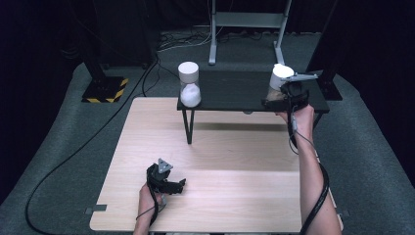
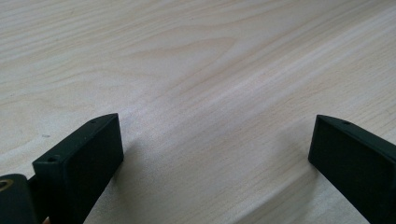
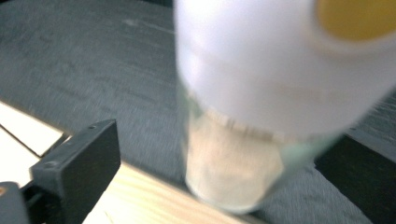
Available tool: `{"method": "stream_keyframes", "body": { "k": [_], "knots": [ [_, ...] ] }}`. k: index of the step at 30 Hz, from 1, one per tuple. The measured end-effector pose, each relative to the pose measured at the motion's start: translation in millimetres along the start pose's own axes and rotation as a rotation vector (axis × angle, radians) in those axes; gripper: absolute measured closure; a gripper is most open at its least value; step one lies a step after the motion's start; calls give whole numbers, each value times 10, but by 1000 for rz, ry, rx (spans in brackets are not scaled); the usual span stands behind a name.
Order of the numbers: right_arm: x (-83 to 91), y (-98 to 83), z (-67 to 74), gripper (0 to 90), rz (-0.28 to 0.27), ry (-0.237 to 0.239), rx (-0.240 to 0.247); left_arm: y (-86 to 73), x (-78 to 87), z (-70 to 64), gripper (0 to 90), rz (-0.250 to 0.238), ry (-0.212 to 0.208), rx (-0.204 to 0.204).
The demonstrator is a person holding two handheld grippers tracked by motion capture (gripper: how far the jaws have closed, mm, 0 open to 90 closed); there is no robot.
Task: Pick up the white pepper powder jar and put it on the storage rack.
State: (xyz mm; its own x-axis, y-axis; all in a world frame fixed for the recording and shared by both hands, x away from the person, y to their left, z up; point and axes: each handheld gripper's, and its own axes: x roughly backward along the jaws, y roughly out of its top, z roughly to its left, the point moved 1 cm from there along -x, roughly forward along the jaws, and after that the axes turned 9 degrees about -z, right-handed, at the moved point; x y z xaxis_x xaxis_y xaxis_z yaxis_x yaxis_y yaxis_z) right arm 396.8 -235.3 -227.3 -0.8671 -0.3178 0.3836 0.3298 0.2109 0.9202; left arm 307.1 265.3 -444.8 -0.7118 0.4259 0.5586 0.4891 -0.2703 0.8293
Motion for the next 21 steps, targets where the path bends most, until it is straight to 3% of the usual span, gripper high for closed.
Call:
{"method": "stream_keyframes", "body": {
  "k": [5, 9, 15, 21],
  "knots": [
    [199, -143, 79, 0, 9, 2, 39, 4, -2, -8, 31, 3, 2, -6],
    [365, -366, 166, 0, 18, 10, 71, 2, -3, -11, 31, 1, 3, -5],
    [583, -897, 335, 0, 12, 31, 105, 6, -4, -15, 30, 3, 4, -7],
    [697, -1438, 482, 0, 32, 66, 76, 5, -4, -16, 30, 3, 5, -7]
  ]
}}
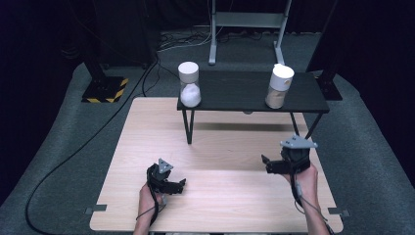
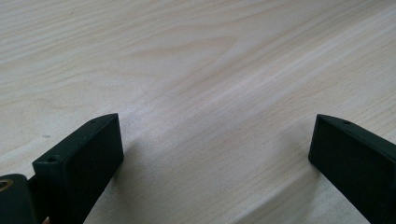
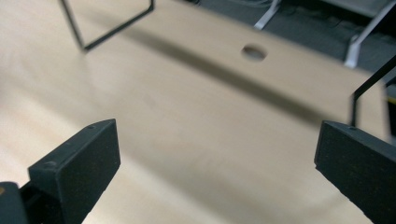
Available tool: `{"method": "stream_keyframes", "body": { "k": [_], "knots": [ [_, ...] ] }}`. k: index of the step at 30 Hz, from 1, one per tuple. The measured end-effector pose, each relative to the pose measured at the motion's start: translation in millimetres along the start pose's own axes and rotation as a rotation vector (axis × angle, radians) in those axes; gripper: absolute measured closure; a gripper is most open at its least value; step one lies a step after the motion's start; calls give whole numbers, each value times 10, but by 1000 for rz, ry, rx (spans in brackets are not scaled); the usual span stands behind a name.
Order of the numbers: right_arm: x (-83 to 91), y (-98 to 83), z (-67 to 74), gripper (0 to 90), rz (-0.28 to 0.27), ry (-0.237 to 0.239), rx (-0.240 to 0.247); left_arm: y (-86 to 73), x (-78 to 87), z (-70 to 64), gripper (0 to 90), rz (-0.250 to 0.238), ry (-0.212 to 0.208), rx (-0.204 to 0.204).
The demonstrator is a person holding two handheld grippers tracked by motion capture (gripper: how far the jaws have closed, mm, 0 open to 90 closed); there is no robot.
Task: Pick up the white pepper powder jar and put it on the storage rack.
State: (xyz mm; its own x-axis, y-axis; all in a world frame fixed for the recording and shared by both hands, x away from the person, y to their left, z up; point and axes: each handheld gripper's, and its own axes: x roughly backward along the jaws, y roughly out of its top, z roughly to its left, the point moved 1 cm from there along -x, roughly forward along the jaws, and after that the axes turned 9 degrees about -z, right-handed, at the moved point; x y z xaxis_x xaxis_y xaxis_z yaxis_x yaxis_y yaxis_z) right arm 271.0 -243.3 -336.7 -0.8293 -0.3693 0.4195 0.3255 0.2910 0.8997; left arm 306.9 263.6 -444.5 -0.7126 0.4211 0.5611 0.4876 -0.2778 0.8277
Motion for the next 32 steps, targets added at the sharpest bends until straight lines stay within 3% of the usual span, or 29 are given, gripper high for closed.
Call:
{"method": "stream_keyframes", "body": {
  "k": [7, 13, 32],
  "knots": [
    [-120, -621, 164, 0, 90, 0, -51, 1, 0, 1, 30, 0, 0, 0],
    [-163, -908, 193, 0, 123, -21, -85, 0, -1, 0, 30, 0, 0, -1],
    [-217, -1075, 99, 0, 116, 17, -114, 0, -2, -2, 30, 0, 0, -2]
  ]
}}
